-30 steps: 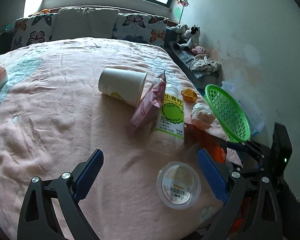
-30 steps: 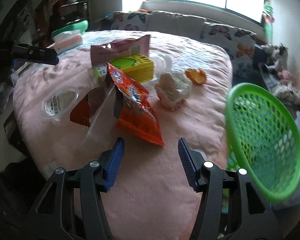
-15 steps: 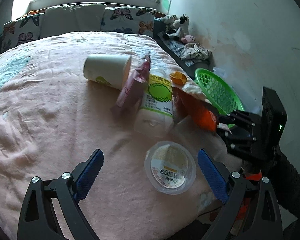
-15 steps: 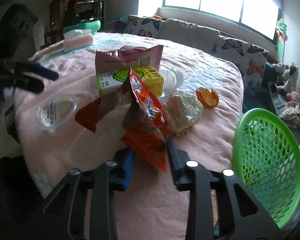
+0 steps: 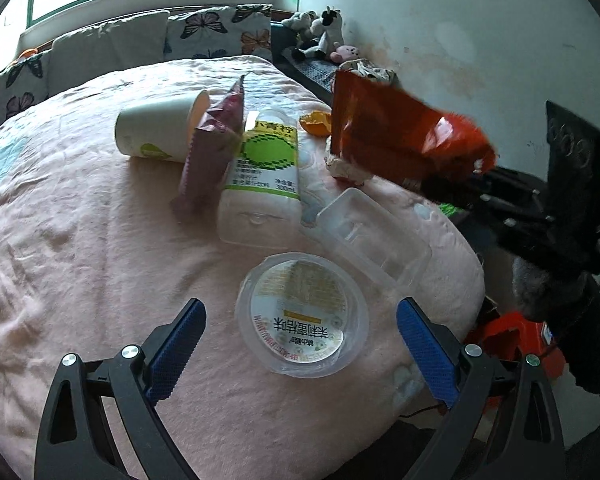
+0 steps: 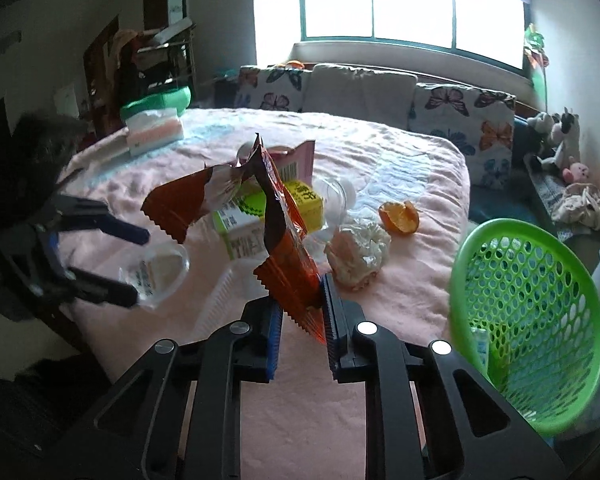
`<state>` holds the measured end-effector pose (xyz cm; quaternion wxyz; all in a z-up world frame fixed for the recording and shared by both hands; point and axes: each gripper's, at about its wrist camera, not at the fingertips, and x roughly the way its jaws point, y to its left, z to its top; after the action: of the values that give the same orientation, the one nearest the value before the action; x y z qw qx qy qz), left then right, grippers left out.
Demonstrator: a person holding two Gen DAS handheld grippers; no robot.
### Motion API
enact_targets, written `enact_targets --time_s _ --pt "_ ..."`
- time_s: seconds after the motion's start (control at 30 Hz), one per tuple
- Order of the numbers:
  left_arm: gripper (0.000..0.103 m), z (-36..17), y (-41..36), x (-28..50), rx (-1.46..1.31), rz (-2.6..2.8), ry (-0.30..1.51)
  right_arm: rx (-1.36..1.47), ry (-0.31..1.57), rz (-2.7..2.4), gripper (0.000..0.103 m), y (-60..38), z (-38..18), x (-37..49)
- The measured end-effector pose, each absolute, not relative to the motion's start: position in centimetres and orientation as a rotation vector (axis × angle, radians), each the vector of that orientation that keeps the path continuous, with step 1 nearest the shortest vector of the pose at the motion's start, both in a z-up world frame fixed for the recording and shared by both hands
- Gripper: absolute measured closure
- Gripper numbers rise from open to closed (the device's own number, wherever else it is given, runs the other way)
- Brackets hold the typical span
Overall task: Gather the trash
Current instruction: 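Move the right tool back to the bed and grasp the orange snack wrapper, then grasp the clear round tub with the left tool while the right tool lifts the orange wrapper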
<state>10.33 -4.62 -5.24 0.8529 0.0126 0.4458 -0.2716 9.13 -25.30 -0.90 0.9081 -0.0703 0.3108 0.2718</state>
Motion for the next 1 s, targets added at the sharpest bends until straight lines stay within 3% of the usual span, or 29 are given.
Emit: enact_targets --time_s 0.33,0.7,1.0 --pt "0.011 -6.2 -5.6 10.1 0.091 -0.559 0.915 -0.030 0.636 0.464 0.084 -27.6 0.4 7.7" --pt "0.036 -6.6 -5.3 10.1 0.070 -0.554 0.902 0.057 0.637 0.330 0.084 -30.7 0.6 6.3" --pt "0.036 -5.4 -4.6 9.8 0.046 -0.547 0.888 0.120 0.639 0.231 0.084 -33.3 0.5 6.2"
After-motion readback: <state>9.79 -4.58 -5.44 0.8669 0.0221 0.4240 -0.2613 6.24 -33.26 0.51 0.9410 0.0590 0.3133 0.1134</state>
